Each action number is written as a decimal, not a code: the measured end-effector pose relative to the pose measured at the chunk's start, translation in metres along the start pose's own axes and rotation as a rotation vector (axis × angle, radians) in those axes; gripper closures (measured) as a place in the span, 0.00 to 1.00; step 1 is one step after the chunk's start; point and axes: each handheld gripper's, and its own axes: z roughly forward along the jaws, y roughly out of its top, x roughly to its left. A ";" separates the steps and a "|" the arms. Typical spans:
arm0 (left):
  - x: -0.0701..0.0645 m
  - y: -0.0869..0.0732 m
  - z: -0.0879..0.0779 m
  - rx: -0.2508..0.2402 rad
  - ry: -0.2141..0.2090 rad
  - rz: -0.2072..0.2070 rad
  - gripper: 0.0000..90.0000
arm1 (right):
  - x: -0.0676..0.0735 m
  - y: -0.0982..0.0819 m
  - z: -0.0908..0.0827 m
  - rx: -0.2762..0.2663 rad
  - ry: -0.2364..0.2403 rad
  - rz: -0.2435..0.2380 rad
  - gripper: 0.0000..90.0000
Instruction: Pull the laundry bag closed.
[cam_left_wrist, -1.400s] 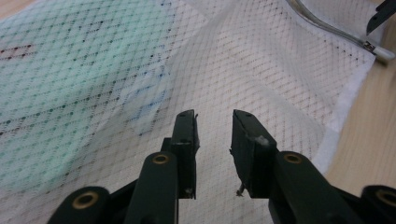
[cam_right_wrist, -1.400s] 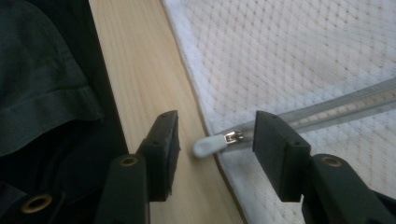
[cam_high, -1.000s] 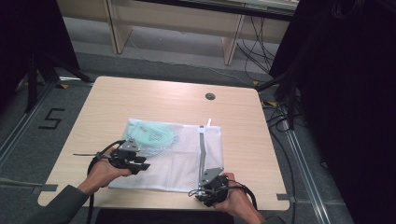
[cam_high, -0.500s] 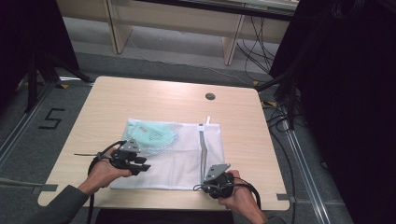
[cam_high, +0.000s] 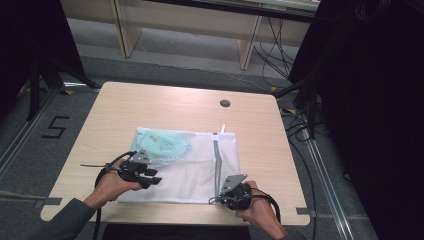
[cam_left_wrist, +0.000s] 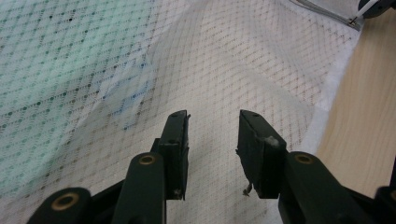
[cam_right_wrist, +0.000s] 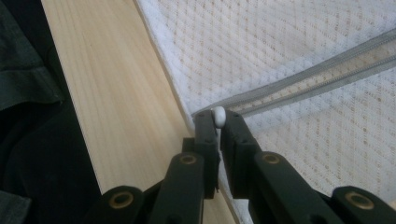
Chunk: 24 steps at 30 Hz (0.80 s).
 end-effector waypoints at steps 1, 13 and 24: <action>0.000 0.000 0.000 0.000 0.003 0.002 0.70 | 0.000 0.000 0.000 0.003 0.006 0.003 0.95; -0.002 0.000 0.002 0.004 -0.012 -0.007 0.70 | 0.001 0.003 0.001 -0.012 0.019 -0.008 0.95; -0.019 0.008 0.007 -0.054 -0.049 0.011 0.67 | -0.003 0.006 -0.002 -0.015 0.013 -0.039 0.96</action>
